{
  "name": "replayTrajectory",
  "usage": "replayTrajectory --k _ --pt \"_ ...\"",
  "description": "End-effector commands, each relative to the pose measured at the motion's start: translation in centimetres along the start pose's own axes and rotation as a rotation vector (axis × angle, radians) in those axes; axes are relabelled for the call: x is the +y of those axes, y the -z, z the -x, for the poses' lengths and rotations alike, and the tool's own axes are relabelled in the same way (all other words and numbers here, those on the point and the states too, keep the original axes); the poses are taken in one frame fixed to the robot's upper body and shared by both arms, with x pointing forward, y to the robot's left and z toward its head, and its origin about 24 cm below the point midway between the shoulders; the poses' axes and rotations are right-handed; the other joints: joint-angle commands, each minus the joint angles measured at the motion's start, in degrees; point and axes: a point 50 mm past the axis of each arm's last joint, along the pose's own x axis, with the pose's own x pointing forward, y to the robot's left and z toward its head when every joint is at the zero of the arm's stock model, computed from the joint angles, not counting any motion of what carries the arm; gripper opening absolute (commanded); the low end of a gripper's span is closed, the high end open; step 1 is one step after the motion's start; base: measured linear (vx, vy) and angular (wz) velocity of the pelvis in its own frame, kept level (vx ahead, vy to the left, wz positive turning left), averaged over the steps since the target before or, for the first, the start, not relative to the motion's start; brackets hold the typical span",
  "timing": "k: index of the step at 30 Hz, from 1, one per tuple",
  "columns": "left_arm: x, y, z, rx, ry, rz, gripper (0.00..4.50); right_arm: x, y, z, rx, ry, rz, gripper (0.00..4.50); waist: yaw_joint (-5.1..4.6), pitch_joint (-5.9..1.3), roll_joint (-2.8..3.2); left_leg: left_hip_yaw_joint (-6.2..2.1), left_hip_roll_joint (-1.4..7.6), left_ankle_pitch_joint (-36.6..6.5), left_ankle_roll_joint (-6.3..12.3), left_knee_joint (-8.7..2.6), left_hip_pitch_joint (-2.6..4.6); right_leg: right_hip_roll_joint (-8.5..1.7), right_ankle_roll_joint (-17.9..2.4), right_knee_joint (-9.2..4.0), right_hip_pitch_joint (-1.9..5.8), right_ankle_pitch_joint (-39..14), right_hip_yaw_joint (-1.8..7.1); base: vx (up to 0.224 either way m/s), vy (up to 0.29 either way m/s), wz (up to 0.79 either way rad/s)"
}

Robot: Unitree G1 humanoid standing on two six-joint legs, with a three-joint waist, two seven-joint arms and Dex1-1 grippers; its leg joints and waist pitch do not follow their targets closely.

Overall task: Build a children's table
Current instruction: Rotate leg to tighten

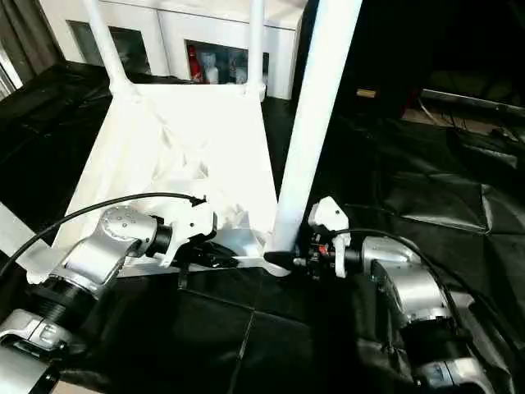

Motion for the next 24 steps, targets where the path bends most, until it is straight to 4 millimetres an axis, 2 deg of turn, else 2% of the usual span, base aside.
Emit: replayTrajectory --k 1,2,3,4,5,6,7,8,9,10,11,13,14,15,16,18,19,20,22,24 --pt "-1.1 1.8 -1.1 0.034 0.054 0.082 0.00 0.6 0.3 -0.6 -0.010 -0.059 -0.018 2.49 0.36 -2.70 -0.49 0.54 1.01 -5.7 5.88 -2.58 -0.03 -2.93 -16.9 -2.21 3.15 1.7 1.21 0.000 0.000 0.00" --pt "-1.1 1.8 -1.1 0.034 0.054 0.082 0.00 0.6 0.3 -0.6 -0.010 -0.059 -0.018 2.49 0.41 -2.68 -0.52 0.56 1.01 -5.7 5.90 -2.55 -0.04 -2.90 -16.9 -2.18 3.15 1.8 1.20 0.000 0.000 0.00" --pt "-0.9 1.9 -1.3 0.038 0.036 0.088 0.00 0.7 0.4 -0.8 -0.015 -0.051 -0.022 2.46 0.51 -2.89 0.22 0.47 1.02 -5.7 5.72 -2.50 0.06 -2.95 -17.0 -2.08 3.20 2.0 1.20 0.000 0.000 0.00" --pt "-0.9 1.9 -1.3 0.040 0.025 0.090 0.00 0.8 0.5 -0.8 -0.018 -0.042 -0.023 2.46 0.41 -2.87 -0.16 0.57 0.99 -5.7 5.68 -2.42 0.01 -2.86 -17.1 -2.13 3.21 2.5 1.17 0.000 0.000 0.00" --pt "-0.8 1.9 -1.4 0.041 0.010 0.093 0.00 0.8 0.6 -0.9 -0.022 -0.028 -0.025 2.46 0.44 -2.96 0.24 0.58 1.00 -5.8 5.50 -2.41 0.11 -2.83 -17.3 -2.18 3.18 2.9 1.15 0.000 0.000 0.00" --pt "-0.5 1.9 -1.7 0.045 -0.023 0.102 0.00 0.8 0.8 -1.1 -0.026 0.007 -0.031 2.46 0.44 -2.94 0.08 0.59 0.96 -6.2 5.39 -2.39 0.05 -2.83 -17.3 -2.17 3.24 2.8 1.16 0.000 0.000 0.00" --pt "-0.2 1.9 -2.0 0.047 -0.062 0.105 0.00 0.7 1.0 -1.3 -0.025 0.054 -0.030 2.46 0.41 -2.91 0.37 0.53 0.97 -6.8 5.04 -2.48 0.07 -2.94 -17.1 -2.25 3.12 1.7 1.21 0.000 0.000 0.00" --pt "0.3 1.7 -2.5 0.047 -0.132 0.120 0.00 0.4 1.5 -1.6 -0.020 0.134 -0.039 2.46 0.34 -2.70 0.11 0.44 0.92 -8.6 4.20 -2.70 0.10 -2.97 -16.5 -2.72 3.19 -1.8 1.14 0.000 0.000 0.00" --pt "0.6 1.6 -2.9 0.047 -0.178 0.130 0.00 0.2 1.9 -1.7 -0.015 0.186 -0.044 2.45 0.17 -2.49 0.10 0.47 0.92 -9.8 3.61 -2.85 0.04 -2.98 -16.0 -3.04 2.99 -4.5 1.16 0.000 0.000 0.00" --pt "0.9 1.5 -3.3 0.046 -0.221 0.142 0.00 -0.1 2.4 -1.9 -0.006 0.255 -0.057 2.45 0.21 -2.33 0.10 0.34 0.92 -12.6 2.30 -3.05 0.40 -3.26 -14.8 -3.67 2.88 -10.9 1.18 0.000 0.000 0.00" --pt "1.0 1.3 -3.7 0.041 -0.246 0.152 0.00 -0.3 2.7 -2.1 -0.002 0.313 -0.073 2.45 -0.04 -2.31 0.14 0.23 0.80 -13.8 1.35 -3.17 0.32 -3.22 -13.4 -4.01 2.84 -15.1 1.22 -0.051 0.011 -0.01" --pt "1.4 0.5 -5.1 0.025 -0.328 0.190 0.00 -1.0 3.4 -3.1 -0.003 0.515 -0.146 2.45 -0.36 -2.15 0.08 0.12 0.64 -15.4 0.38 -3.31 0.40 -3.13 -11.5 -4.45 2.38 -19.8 1.22 -0.026 0.005 -0.01" --pt "1.4 0.5 -5.1 0.025 -0.328 0.190 0.00 -1.0 3.4 -3.1 -0.003 0.515 -0.146 2.45 -0.64 -2.06 -0.03 -0.18 0.43 -16.5 0.04 -3.51 0.03 -3.16 -9.6 -4.67 2.60 -24.0 1.08 0.000 0.000 0.00" --pt "1.4 0.2 -5.9 0.020 -0.347 0.203 0.00 -1.2 3.4 -3.8 -0.016 0.604 -0.189 2.45 -0.57 -2.25 0.42 -0.31 0.46 -16.4 -0.24 -3.51 0.13 -3.29 -9.2 -4.63 2.53 -24.4 1.14 0.000 0.000 0.00" --pt "1.4 0.0 -6.2 0.018 -0.358 0.207 0.00 -1.3 3.4 -4.2 -0.021 0.643 -0.211 2.44 -0.78 -2.21 0.15 -0.27 0.33 -17.4 -0.05 -3.50 0.20 -3.14 -8.1 -5.01 2.23 -26.0 1.07 0.000 0.000 0.00" --pt "1.1 -0.5 -7.6 0.017 -0.373 0.209 0.00 -1.1 3.2 -5.9 -0.030 0.747 -0.268 2.43 -0.87 -2.17 0.40 -0.24 0.24 -18.2 0.05 -3.58 0.37 -3.07 -7.2 -5.40 1.77 -27.5 1.16 0.000 0.000 0.00" --pt "0.9 -0.8 -8.2 0.016 -0.370 0.201 0.00 -0.8 3.0 -6.8 -0.030 0.764 -0.267 2.43 -0.92 -2.26 0.44 -0.55 0.18 -18.7 -0.17 -3.77 0.25 -3.16 -6.3 -5.37 2.00 -29.0 0.97 0.000 0.000 0.00" --pt "0.8 -0.9 -8.4 0.014 -0.366 0.195 0.00 -0.6 3.0 -7.2 -0.030 0.763 -0.263 2.43 -0.95 -2.36 0.19 -0.49 0.17 -18.8 0.00 -3.74 0.22 -3.17 -5.6 -5.56 1.86 -29.3 1.01 0.000 0.000 0.00" --pt "0.6 -1.1 -8.7 0.009 -0.351 0.188 0.00 -0.2 2.8 -7.9 -0.028 0.743 -0.245 2.42 -0.93 -2.33 0.28 -0.44 0.18 -20.1 0.47 -3.72 0.46 -3.10 -5.1 -5.80 1.54 -30.0 1.03 0.000 0.000 0.00" --pt "0.4 -1.3 -8.9 0.003 -0.342 0.183 0.00 0.1 2.5 -8.4 -0.020 0.705 -0.186 2.42 -0.87 -2.46 0.28 -0.51 0.22 -20.0 0.70 -3.81 0.31 -3.14 -5.0 -5.71 1.65 -29.5 1.04 0.000 0.000 0.00"
